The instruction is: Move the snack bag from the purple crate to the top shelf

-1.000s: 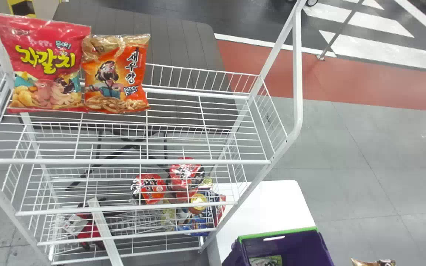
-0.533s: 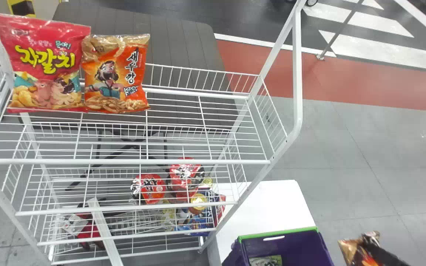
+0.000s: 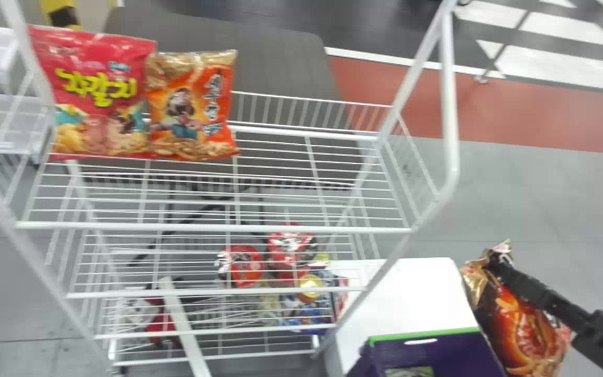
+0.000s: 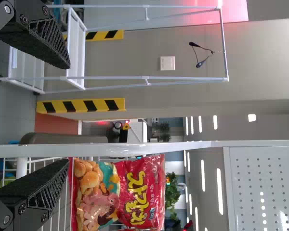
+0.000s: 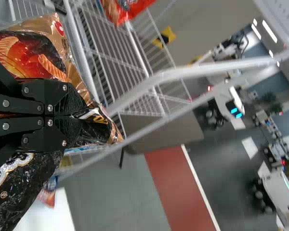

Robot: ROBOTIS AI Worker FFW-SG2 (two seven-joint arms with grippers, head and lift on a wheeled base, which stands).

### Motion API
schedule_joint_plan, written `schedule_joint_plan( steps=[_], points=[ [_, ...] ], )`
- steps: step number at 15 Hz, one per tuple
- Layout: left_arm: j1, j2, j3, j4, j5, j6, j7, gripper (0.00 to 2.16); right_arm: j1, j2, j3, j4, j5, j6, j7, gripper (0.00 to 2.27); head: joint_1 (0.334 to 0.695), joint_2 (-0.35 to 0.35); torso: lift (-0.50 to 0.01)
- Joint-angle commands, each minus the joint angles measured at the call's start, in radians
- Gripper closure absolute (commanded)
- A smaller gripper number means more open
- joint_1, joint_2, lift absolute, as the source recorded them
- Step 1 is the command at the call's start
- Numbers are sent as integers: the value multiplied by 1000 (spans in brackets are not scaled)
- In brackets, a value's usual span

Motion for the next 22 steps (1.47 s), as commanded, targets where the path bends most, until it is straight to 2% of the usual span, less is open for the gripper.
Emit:
schedule_joint_plan(
  steps=[1, 2, 4, 6, 10, 11, 12, 14, 15, 17, 20, 22],
  points=[
    [1, 0, 0, -4, 0, 0, 0, 130, 4, 1, 71, -78, -30, 34, -2, 1878, 695, -165, 3],
    [1, 2, -1, -2, 0, 0, 0, 130, 4, 1, 106, -88, -43, 31, -16, 1878, 695, -107, 3],
    [0, 3, -3, -2, 0, 0, 0, 130, 4, 1, 170, -87, -115, -67, -65, 1878, 695, -58, 3],
    [0, 5, -4, -2, 0, 0, 0, 130, 5, 1, 273, -76, -115, -208, -123, 1878, 695, -6, 3],
    [-5, 19, -6, -2, 8, -3, 2, 130, 7, 1, 562, 59, -39, -693, -290, 1878, 695, 72, 3],
    [-5, 19, -6, -2, 9, -3, 2, 130, -13, 1, 628, 116, -14, -840, -326, 1878, 695, 72, 3],
    [-5, 22, -6, 0, 11, -6, 3, 130, -35, 1, 674, 156, 12, -898, -362, 1878, 695, 108, 3],
    [-4, 23, -6, 3, 14, -12, 3, 130, -99, 1, 769, 284, 55, -1086, -396, 1878, 695, 137, 3],
    [-4, 23, -6, 4, 15, -15, 3, 130, -125, 1, 801, 346, 69, -1199, -442, 1878, 695, 153, 3],
    [-4, 25, -6, 7, 19, -21, 3, 130, -196, 1, 870, 467, 104, -1267, -519, 1878, 695, 183, 3],
    [-4, 28, -6, 13, 22, -28, 3, 130, -328, 1, 908, 689, 116, -1426, -583, 1878, 695, 206, 3],
    [-4, 28, -4, 13, 23, -31, 3, 130, -406, 1, 910, 838, 105, -1592, -586, 1878, 695, 205, 3]
  ],
)
